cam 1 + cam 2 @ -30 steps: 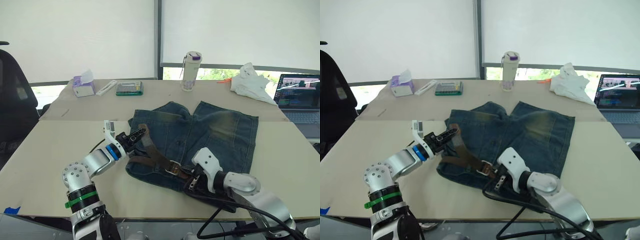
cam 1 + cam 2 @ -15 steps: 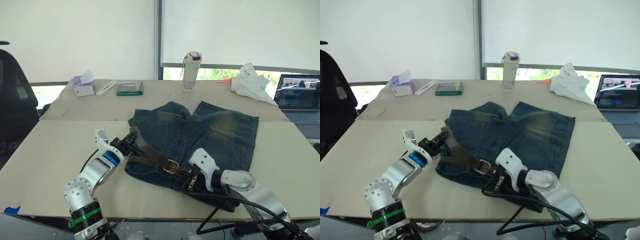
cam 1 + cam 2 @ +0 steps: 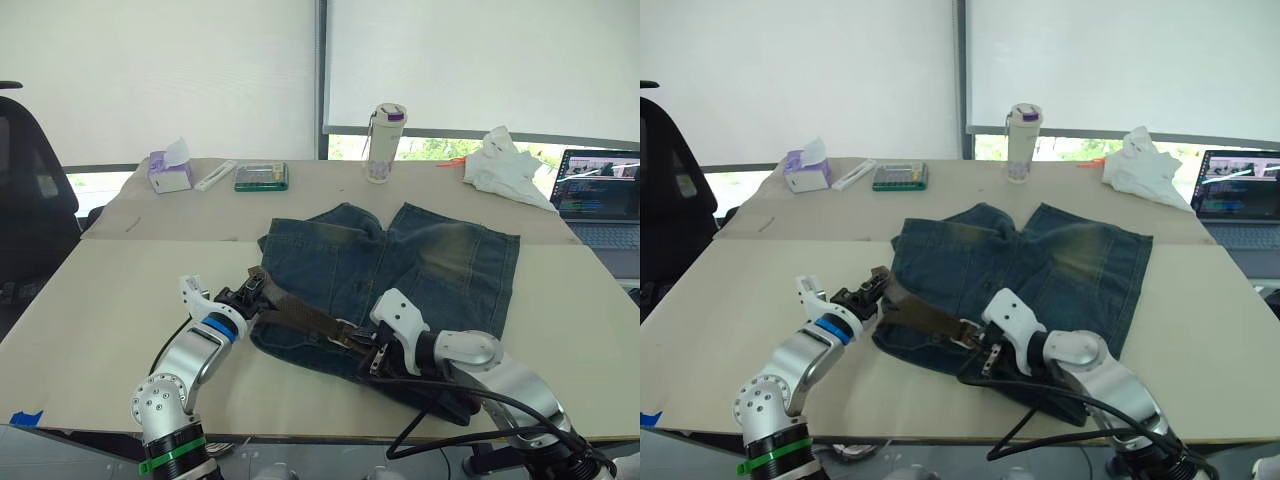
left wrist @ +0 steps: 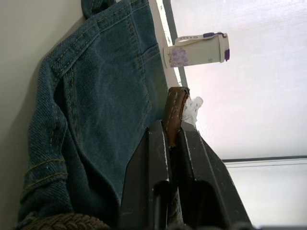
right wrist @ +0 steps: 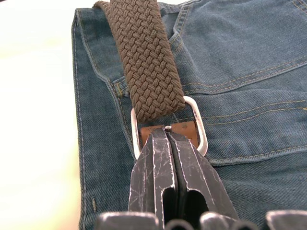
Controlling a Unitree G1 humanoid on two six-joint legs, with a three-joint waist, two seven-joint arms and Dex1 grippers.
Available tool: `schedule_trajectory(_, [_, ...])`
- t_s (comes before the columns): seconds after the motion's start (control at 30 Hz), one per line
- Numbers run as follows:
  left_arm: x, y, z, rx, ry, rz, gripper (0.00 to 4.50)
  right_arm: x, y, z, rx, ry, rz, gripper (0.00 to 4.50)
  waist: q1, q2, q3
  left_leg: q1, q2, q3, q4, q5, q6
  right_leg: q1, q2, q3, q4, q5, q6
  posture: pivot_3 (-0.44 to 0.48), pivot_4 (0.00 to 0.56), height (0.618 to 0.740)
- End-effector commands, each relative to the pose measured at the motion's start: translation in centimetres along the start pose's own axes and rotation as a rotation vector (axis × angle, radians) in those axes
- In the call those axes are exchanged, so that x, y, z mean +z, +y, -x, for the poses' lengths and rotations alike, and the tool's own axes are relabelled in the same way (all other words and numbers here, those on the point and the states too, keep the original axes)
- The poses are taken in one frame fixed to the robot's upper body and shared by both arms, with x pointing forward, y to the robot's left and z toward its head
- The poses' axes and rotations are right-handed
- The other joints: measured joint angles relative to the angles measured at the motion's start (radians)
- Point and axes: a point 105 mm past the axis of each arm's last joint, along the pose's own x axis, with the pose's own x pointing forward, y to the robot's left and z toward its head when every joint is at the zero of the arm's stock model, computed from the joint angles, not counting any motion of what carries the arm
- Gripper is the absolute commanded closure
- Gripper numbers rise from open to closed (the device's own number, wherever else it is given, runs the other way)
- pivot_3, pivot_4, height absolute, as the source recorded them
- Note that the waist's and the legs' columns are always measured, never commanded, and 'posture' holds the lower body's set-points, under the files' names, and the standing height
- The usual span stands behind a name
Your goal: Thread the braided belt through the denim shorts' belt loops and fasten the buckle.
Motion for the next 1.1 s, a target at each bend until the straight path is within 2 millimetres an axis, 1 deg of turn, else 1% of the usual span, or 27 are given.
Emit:
schedule_trajectory(0.03, [0.8,-0.9,0.4,-0.032,-0.042,0.026,4.50,0.2,0.0,-0.2,0.003,-0.006,0.025,4.47,-0.001,0.000,0.000,0.000,0.000,0.000,0.000,0.000,0.000,0.000,0.000,0.000,0.000,0.000,0.000,0.000,0.150,0.740])
schedule_trajectory(0.13, [1.1,-0.5,0.5,-0.020,-0.060,0.059,4.50,0.5,-0.4,-0.9,-0.010,-0.017,0.035,4.47,-0.005,0.000,0.000,0.001,0.001,0.000,0.000,0.000,0.000,0.000,0.001,0.000,0.000,0.000,0.000,0.000,0.150,0.740])
schedule_trajectory(0.23, [1.2,-0.2,0.7,-0.008,-0.069,0.076,4.50,0.4,-0.7,-1.3,-0.017,-0.015,0.045,4.47,-0.004,0.000,0.000,0.001,0.000,0.000,0.000,0.000,0.000,0.000,0.001,0.000,0.000,0.000,0.000,0.000,0.150,0.740])
schedule_trajectory(0.37, [1.4,0.7,0.8,0.027,-0.086,0.108,4.50,0.3,-0.5,-1.9,0.001,-0.019,0.043,4.47,-0.003,0.000,0.000,0.001,0.000,0.000,0.000,0.000,0.000,0.000,0.000,0.000,0.000,0.000,0.000,0.000,0.150,0.740])
schedule_trajectory(0.53, [1.7,1.2,0.8,0.039,-0.104,0.128,4.50,0.1,-0.4,-2.3,0.007,-0.020,0.049,4.47,-0.005,0.000,0.000,0.001,0.000,0.000,-0.001,0.000,0.000,0.000,0.001,0.000,0.000,0.000,0.000,0.000,0.150,0.740])
schedule_trajectory(0.93, [2.7,1.6,0.4,0.047,-0.116,0.110,4.50,-1.9,0.0,-2.8,0.031,0.035,0.050,4.47,-0.007,-0.001,-0.001,0.002,0.000,0.000,-0.001,0.000,0.000,0.000,0.001,0.000,0.000,0.000,0.000,0.000,0.150,0.740])
schedule_trajectory(1.1, [3.0,1.6,0.3,0.043,-0.118,0.104,4.50,-2.2,0.1,-2.8,0.032,0.036,0.042,4.47,-0.008,-0.001,-0.001,0.002,0.000,0.000,-0.002,0.000,0.000,0.001,0.001,0.000,0.000,0.000,0.000,0.000,0.150,0.740])
